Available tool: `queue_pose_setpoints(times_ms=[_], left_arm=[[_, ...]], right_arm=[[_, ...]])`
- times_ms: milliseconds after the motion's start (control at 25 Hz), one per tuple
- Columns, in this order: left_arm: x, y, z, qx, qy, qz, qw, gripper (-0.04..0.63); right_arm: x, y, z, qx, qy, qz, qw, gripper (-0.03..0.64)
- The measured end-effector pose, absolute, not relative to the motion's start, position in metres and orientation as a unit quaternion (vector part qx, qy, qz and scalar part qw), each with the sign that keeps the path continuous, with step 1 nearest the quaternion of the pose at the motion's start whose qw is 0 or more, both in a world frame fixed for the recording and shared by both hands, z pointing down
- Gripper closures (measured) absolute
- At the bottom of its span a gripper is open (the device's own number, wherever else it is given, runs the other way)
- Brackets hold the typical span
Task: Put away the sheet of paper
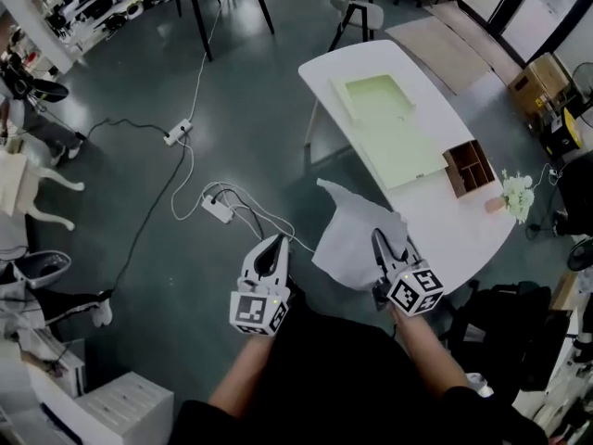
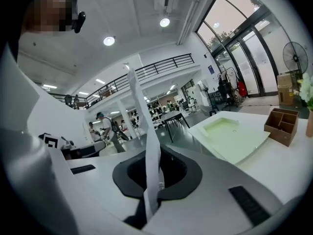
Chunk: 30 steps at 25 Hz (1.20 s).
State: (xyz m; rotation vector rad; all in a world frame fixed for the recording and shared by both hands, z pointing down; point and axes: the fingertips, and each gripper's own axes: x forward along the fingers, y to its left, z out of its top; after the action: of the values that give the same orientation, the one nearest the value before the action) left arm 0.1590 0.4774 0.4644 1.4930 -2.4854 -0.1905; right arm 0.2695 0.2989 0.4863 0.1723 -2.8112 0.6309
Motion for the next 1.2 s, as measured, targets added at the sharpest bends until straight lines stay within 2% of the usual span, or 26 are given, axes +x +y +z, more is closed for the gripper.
queue_pose_setpoints(times_ms=[400,760,960,1200], left_arm=[[0.025,0.48,0.433,0.511,-0.852,-0.058,0.097,0.592],[-0.052,0.494,0.443,0.515,-0.848,-0.072,0.104,0.592],[-0.08,0.493,0.443,0.523,-0.844,-0.065,0.097,0.592],[-0.091,0.492,0.459,0.512,-0.849,-0.06,0.119,0.592]], right_arm=[[0.142,0.3,0.463,0.064,-0.968,0.208,0.124,0.618],[0.057,0.319,0.462,0.059,-0.969,0.2,0.131,0.618],[0.031,0.328,0.458,0.053,-0.971,0.189,0.135,0.618],[0.034,0.322,0.471,0.069,-0.967,0.193,0.151,0.618]])
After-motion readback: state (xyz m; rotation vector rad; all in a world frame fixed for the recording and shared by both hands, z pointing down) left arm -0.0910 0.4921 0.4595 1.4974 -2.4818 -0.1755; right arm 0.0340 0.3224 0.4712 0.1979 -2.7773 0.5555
